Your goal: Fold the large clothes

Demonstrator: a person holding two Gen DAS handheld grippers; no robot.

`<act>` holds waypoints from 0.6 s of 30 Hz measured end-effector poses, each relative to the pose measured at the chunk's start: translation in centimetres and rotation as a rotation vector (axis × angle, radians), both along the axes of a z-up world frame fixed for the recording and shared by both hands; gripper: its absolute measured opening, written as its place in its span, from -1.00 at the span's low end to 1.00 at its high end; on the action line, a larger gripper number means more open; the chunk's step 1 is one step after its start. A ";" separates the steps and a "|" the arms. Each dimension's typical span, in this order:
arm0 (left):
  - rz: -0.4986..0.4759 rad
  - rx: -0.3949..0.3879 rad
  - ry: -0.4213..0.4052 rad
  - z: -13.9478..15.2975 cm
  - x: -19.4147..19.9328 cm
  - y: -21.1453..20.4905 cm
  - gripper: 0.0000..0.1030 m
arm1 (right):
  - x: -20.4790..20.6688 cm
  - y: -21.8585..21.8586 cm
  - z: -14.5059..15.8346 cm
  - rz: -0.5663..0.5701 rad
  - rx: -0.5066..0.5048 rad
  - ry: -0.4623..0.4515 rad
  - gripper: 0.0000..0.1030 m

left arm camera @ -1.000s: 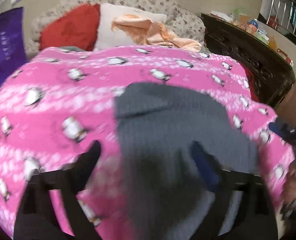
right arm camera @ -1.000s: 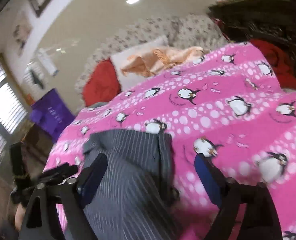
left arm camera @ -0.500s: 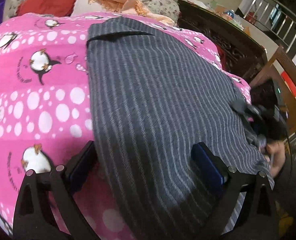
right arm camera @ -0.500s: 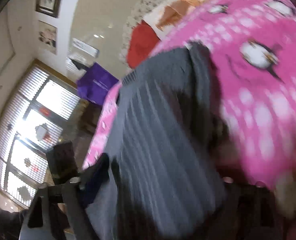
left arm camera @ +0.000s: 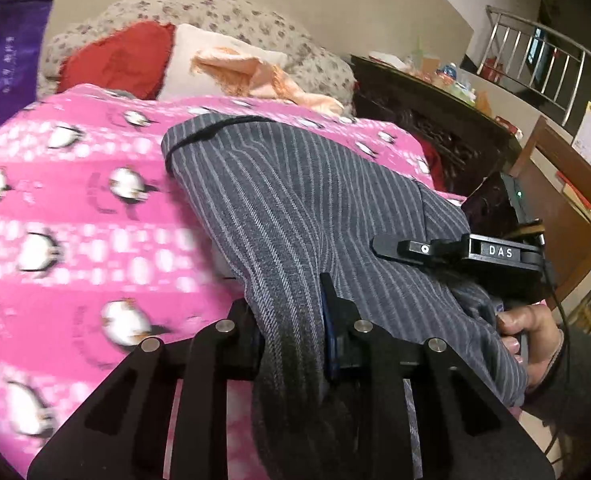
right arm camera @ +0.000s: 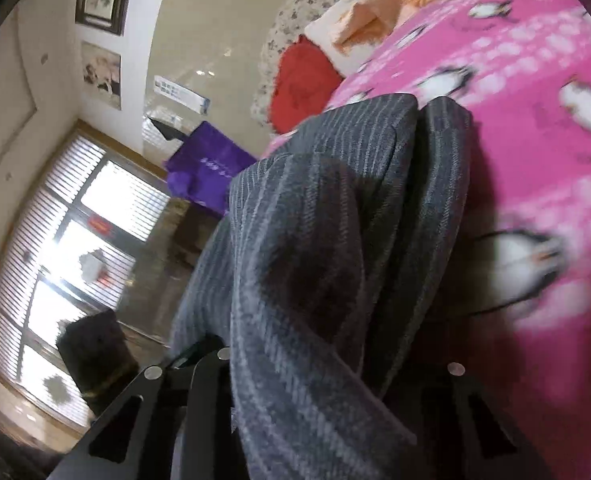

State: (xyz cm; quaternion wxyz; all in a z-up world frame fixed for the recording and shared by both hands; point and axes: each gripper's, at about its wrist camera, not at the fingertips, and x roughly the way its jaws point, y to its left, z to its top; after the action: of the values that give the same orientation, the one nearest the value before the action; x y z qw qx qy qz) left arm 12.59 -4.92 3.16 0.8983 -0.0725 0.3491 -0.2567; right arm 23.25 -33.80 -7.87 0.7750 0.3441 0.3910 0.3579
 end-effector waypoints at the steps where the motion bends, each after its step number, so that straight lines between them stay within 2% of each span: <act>1: 0.015 0.015 0.000 0.0 0.0 1.5 -0.57 | 0.2 1.3 0.3 0.011 0.012 0.006 -0.45; 6: 0.117 0.030 0.037 -1.2 1.1 8.8 -0.56 | 1.5 9.7 -0.7 0.086 0.104 0.077 -0.46; 8: 0.115 0.044 0.074 -2.4 2.1 10.9 -0.51 | 1.6 12.0 -0.9 0.083 0.043 0.071 -0.42; 9: 0.099 0.058 0.091 -3.3 2.5 11.2 -0.41 | 1.7 12.6 -1.1 0.072 0.007 0.067 -0.38; 10: 0.079 0.065 0.125 -4.3 3.1 11.1 -0.27 | 1.7 12.7 -1.3 0.048 -0.033 0.076 -0.28; 11: 0.065 0.083 0.152 -5.1 3.4 10.8 -0.19 | 1.7 12.3 -1.5 0.028 -0.052 0.093 -0.28; 12: 0.070 0.087 0.137 -5.1 3.2 10.7 -0.12 | 1.6 11.7 -1.5 0.027 -0.045 0.107 -0.27; 14: 0.076 0.052 0.137 -4.9 3.1 11.1 -0.08 | 0.8 10.1 -0.8 0.016 -0.062 0.125 -0.09; 18: 0.127 0.014 0.157 -4.2 1.7 13.4 -0.08 | -2.4 5.7 2.3 -0.052 -0.127 0.095 -0.05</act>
State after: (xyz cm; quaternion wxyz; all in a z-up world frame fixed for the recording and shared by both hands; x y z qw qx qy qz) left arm 14.33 8.53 -1.01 0.8832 -0.1083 0.4147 -0.1903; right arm 20.81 -28.09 -5.62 0.7849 0.3209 0.4401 0.2953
